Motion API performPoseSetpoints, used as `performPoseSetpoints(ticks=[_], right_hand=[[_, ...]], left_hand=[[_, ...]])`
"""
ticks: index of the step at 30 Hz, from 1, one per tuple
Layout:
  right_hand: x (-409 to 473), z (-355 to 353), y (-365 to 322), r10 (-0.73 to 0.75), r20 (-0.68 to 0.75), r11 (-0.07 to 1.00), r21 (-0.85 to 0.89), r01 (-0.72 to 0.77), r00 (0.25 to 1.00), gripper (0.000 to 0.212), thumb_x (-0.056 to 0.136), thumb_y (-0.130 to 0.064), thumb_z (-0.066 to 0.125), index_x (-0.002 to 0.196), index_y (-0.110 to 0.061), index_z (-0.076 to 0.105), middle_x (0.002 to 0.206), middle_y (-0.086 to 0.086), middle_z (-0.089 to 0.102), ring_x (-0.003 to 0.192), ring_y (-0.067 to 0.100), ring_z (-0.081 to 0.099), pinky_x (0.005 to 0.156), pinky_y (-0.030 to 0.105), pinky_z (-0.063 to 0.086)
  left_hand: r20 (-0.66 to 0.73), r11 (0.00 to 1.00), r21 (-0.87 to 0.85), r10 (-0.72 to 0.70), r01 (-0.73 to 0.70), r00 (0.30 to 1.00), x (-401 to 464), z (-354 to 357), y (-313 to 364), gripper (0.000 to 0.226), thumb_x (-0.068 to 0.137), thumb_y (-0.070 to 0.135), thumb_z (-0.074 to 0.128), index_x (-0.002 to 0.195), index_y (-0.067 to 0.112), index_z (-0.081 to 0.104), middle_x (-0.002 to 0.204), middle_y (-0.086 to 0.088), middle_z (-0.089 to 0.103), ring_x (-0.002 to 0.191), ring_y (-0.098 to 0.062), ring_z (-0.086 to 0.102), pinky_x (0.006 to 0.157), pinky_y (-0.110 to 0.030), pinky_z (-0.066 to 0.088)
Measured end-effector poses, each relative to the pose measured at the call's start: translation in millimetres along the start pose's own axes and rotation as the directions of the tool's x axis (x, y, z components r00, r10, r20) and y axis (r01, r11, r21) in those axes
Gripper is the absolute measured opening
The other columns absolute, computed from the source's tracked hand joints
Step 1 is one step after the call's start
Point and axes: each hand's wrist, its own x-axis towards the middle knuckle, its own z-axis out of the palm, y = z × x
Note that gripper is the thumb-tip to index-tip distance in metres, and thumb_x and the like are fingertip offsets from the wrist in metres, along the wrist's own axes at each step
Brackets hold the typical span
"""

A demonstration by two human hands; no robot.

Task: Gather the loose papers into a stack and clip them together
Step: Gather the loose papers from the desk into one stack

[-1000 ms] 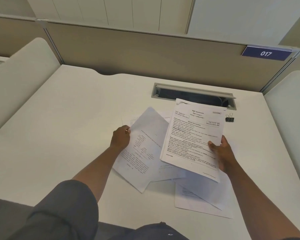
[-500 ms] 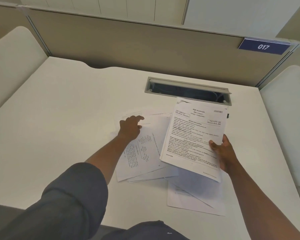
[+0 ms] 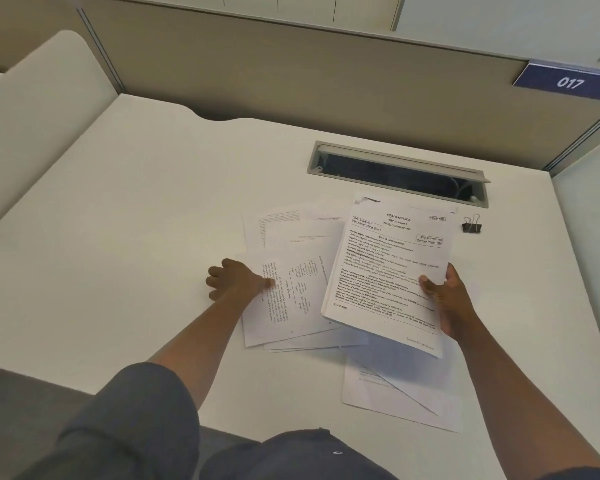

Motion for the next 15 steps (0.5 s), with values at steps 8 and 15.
performPoseSetpoints(ticks=[8,15], right_hand=[[-3.5,10.8,-0.1,0.003,0.026,1.0,-0.002,-0.003,1.0,0.046,0.093,-0.004,0.061,0.135,-0.017,0.048,0.126,0.002,0.066,0.105,0.027,0.067,0.082,0.045,0.056],[-7.5,12.6,1.8,-0.008,0.024,1.0,-0.013,0.008,1.0,0.046,0.093,-0.004,0.062,0.135,-0.016,0.048,0.126,0.002,0.065,0.107,0.027,0.066,0.09,0.05,0.054]], left_hand=[[0.051,0.992,-0.126,0.003,0.003,0.999,-5.7,4.2,-3.8,0.092,0.063,0.03,0.091,0.129,0.002,0.033,0.131,-0.02,0.044,0.122,-0.036,0.05,0.093,-0.045,0.047],[0.03,0.985,-0.164,0.051,-0.046,0.998,-1.0,4.4,-13.1,0.07,0.067,0.026,0.088,0.119,0.004,0.046,0.121,-0.017,0.056,0.113,-0.037,0.059,0.09,-0.044,0.051]])
